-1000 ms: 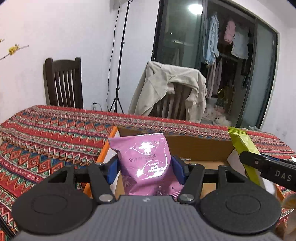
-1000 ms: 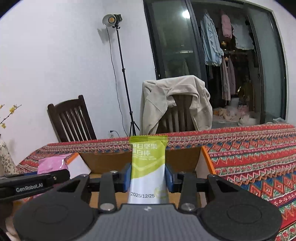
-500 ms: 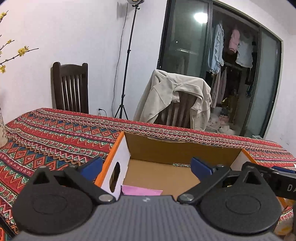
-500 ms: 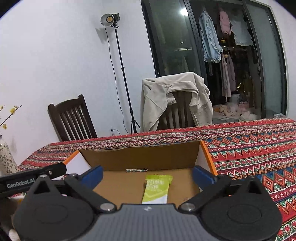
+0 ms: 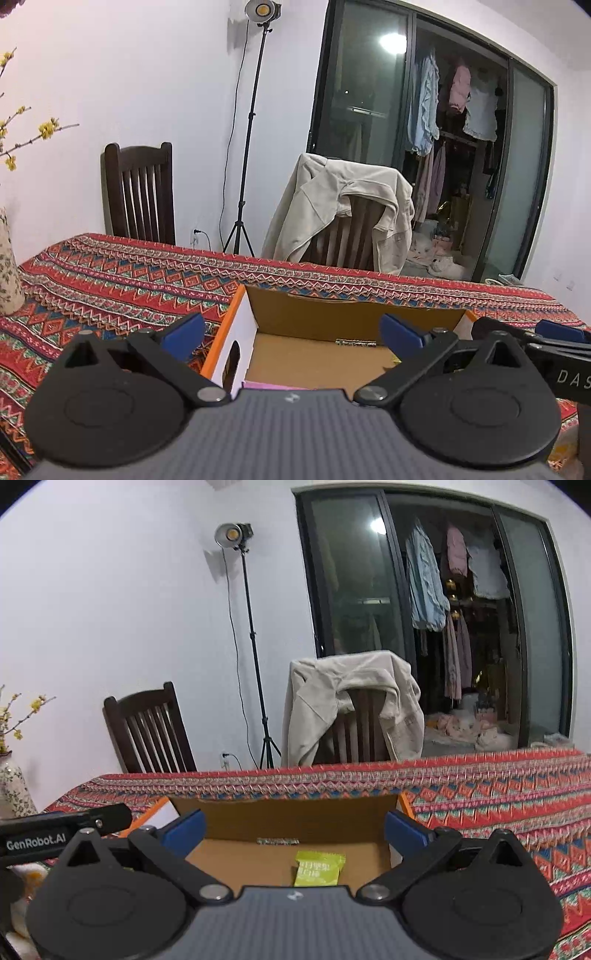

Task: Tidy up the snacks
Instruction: 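Open both tools to drop the packets into the box, then move both tools back to the pile, right tool grasping the red packet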

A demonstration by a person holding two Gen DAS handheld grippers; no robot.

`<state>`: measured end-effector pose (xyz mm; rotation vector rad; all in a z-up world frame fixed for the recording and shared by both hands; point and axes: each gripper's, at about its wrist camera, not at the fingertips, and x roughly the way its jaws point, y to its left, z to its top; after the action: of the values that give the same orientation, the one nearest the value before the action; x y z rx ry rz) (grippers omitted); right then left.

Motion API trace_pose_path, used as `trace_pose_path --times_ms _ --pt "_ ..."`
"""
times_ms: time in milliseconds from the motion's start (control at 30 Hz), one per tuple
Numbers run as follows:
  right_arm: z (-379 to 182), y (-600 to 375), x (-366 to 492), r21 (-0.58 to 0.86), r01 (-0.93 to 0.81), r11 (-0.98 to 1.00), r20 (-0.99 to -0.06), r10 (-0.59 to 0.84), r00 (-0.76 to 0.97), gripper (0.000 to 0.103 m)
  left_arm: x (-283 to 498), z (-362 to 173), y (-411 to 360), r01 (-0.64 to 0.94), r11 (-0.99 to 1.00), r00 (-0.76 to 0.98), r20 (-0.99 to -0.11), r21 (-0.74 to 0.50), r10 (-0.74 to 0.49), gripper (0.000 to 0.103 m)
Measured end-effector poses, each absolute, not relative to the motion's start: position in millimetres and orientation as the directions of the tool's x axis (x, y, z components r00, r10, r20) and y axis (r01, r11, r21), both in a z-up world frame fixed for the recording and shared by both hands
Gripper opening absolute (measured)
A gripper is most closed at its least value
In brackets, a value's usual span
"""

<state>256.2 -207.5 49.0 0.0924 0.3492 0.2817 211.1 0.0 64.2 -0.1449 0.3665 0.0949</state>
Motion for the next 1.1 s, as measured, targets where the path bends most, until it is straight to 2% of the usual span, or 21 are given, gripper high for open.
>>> trace_pose_path --times_ms 700,1100 --pt "65.5 -224.7 152.4 0.062 -0.291 0.955 -0.303 0.295 0.906 0.103 116.9 70.3 11.9 -0.078 0.992 0.932 -0.36 -0.1 0.037 0.103" --pt "28.9 -241.6 91.5 0.053 -0.333 0.941 -0.342 0.331 0.88 0.103 63.8 38.0 33.5 -0.082 0.992 0.918 -0.395 -0.095 0.038 0.103"
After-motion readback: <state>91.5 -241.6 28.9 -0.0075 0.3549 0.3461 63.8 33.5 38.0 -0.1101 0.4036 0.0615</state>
